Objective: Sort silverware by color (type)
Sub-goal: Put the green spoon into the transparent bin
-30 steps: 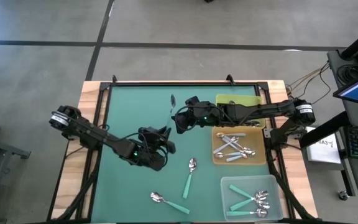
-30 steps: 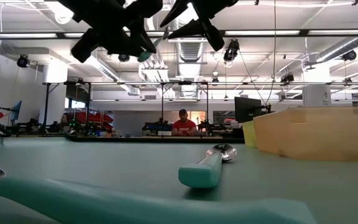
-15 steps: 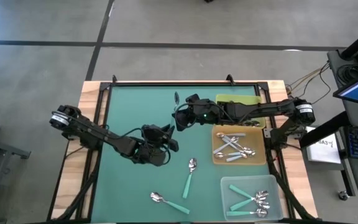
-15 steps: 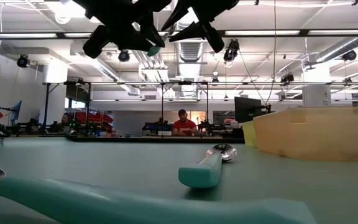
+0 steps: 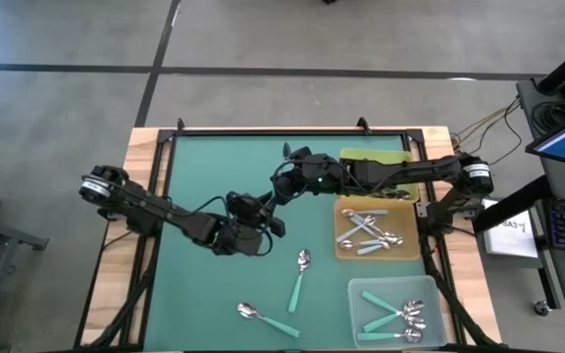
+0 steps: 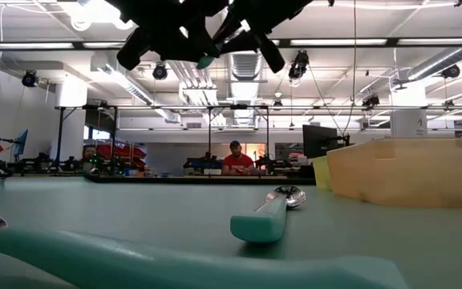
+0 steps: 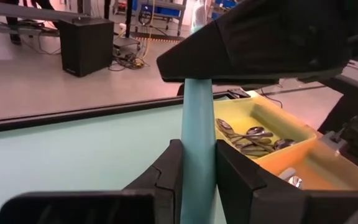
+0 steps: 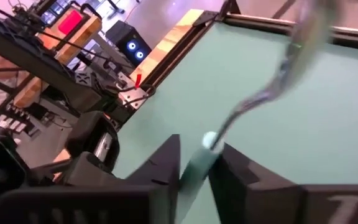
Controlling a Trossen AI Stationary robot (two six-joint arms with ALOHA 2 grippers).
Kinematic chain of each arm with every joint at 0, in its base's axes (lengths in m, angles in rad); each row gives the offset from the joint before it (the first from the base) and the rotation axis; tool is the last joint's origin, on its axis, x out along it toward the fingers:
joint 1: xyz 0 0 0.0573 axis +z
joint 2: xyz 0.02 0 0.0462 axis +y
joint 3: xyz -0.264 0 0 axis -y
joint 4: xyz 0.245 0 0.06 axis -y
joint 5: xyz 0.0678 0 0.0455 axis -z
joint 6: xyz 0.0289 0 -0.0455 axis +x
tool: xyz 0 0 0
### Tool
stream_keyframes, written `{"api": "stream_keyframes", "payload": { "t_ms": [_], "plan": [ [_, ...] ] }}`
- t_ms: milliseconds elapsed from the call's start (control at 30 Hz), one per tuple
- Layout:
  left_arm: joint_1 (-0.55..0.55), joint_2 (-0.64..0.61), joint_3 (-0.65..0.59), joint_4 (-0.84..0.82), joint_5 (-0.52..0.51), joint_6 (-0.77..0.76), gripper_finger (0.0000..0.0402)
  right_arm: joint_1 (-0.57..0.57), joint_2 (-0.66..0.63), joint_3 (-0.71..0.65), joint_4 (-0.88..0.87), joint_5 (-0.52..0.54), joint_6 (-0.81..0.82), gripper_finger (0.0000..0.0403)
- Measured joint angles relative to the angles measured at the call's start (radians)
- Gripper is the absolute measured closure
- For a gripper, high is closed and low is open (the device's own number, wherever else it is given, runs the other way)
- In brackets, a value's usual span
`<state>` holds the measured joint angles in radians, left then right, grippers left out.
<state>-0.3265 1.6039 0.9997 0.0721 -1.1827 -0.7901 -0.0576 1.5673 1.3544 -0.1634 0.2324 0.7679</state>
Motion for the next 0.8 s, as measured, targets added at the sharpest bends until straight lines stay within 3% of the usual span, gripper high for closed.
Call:
{"api": "stream_keyframes", "payload": {
  "t_ms": [67, 267, 333, 500, 633, 800],
  "plan": [
    [0.003, 0.002, 0.0, -0.001, -0.002, 0.003, 0.035, -0.002, -0.001, 0.001, 0.006, -0.004, -0.01, 0.037],
    [0.025, 0.002, 0.0, -0.001, 0.022, 0.0, 0.035, -0.016, -0.002, 0.001, -0.002, -0.047, -0.057, 0.0374],
    [0.038, 0.002, 0.004, -0.001, 0.067, -0.007, 0.0325, -0.028, -0.002, 0.001, -0.009, -0.064, -0.077, 0.0374],
    [0.064, -0.004, 0.038, 0.006, 0.236, -0.006, 0.022, -0.088, -0.007, -0.001, -0.072, -0.108, -0.156, 0.0378],
    [0.066, -0.003, 0.06, -0.002, 0.287, 0.077, 0.0179, -0.149, -0.009, 0.055, -0.293, -0.174, -0.266, 0.0378],
    [0.062, -0.004, 0.101, -0.124, 0.309, 0.115, 0.0182, -0.146, -0.01, 0.191, -0.714, -0.244, -0.383, 0.0378]
  ]
}}
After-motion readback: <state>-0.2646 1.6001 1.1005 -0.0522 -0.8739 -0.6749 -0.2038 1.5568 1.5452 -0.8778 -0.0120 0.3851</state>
